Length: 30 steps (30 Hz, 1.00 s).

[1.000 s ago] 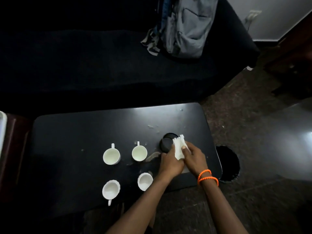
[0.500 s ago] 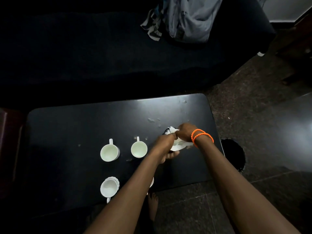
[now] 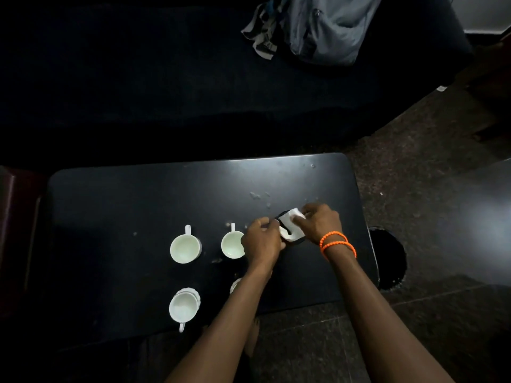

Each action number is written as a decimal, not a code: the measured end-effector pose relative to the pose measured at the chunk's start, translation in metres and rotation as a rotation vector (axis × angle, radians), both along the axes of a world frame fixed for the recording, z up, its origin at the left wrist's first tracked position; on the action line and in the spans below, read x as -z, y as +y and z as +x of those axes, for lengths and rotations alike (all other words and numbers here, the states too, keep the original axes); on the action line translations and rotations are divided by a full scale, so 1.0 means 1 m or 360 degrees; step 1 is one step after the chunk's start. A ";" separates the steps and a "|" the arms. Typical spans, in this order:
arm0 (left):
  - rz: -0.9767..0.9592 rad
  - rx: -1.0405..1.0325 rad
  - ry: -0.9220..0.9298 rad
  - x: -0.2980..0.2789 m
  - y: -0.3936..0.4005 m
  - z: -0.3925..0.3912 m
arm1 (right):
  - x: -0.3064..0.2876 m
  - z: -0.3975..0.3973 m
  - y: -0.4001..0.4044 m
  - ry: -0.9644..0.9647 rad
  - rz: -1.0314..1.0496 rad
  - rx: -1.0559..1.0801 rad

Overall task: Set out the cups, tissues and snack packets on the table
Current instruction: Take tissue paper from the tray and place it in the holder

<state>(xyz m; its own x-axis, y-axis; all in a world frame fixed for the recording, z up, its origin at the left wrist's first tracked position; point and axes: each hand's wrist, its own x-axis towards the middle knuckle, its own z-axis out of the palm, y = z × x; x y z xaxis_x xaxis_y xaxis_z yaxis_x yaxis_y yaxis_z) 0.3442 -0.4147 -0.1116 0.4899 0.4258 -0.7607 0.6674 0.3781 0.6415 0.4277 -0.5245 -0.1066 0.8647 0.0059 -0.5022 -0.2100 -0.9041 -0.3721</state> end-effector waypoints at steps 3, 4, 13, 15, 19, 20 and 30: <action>0.0047 -0.0036 0.0034 0.019 0.009 -0.005 | 0.005 -0.009 -0.015 -0.0193 0.0224 0.0470; -0.0018 -0.0030 0.0045 0.025 0.011 -0.006 | 0.008 -0.013 -0.019 -0.0193 0.0297 0.0630; -0.0280 0.0307 -0.0019 0.039 0.001 0.001 | 0.030 -0.040 -0.019 0.0213 0.0853 0.1208; -0.0226 0.0332 -0.0030 0.034 0.001 -0.003 | 0.032 -0.044 -0.020 0.0220 0.0893 0.1286; -0.0132 0.0412 -0.0014 0.024 -0.006 -0.012 | 0.031 -0.054 -0.024 0.0171 0.0901 0.1367; -0.0084 0.0440 -0.0015 0.024 -0.010 -0.016 | 0.031 -0.058 -0.027 0.0162 0.0895 0.1376; 0.0092 0.0661 0.0152 0.031 -0.041 -0.060 | 0.034 -0.108 -0.056 0.0096 0.0737 0.1518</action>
